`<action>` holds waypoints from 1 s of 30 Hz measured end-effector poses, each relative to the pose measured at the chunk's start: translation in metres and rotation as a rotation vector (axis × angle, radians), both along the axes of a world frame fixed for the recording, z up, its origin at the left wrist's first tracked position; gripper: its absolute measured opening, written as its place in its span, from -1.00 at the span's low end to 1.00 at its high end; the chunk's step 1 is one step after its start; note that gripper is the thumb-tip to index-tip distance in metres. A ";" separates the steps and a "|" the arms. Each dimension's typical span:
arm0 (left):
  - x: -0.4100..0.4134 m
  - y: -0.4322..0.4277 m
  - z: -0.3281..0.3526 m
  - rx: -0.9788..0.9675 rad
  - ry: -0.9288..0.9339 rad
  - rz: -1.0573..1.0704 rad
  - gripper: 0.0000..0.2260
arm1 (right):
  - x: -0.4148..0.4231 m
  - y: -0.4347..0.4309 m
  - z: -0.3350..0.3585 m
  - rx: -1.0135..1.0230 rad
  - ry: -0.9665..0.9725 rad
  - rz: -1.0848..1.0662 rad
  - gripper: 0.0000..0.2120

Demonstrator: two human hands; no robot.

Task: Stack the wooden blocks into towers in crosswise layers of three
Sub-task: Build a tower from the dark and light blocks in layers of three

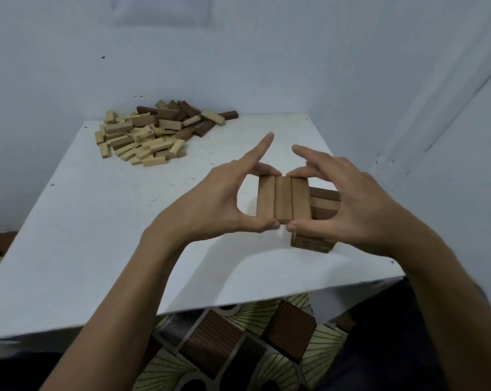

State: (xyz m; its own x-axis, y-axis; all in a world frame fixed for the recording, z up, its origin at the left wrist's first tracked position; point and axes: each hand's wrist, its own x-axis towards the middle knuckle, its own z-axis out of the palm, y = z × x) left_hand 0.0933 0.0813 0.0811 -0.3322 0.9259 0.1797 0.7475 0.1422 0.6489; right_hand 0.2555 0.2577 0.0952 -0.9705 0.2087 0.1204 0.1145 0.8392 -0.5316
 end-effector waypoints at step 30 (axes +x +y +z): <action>0.011 0.087 -0.032 -0.141 -0.100 -0.105 -0.01 | 0.027 0.070 -0.041 -0.101 -0.046 -0.131 -0.06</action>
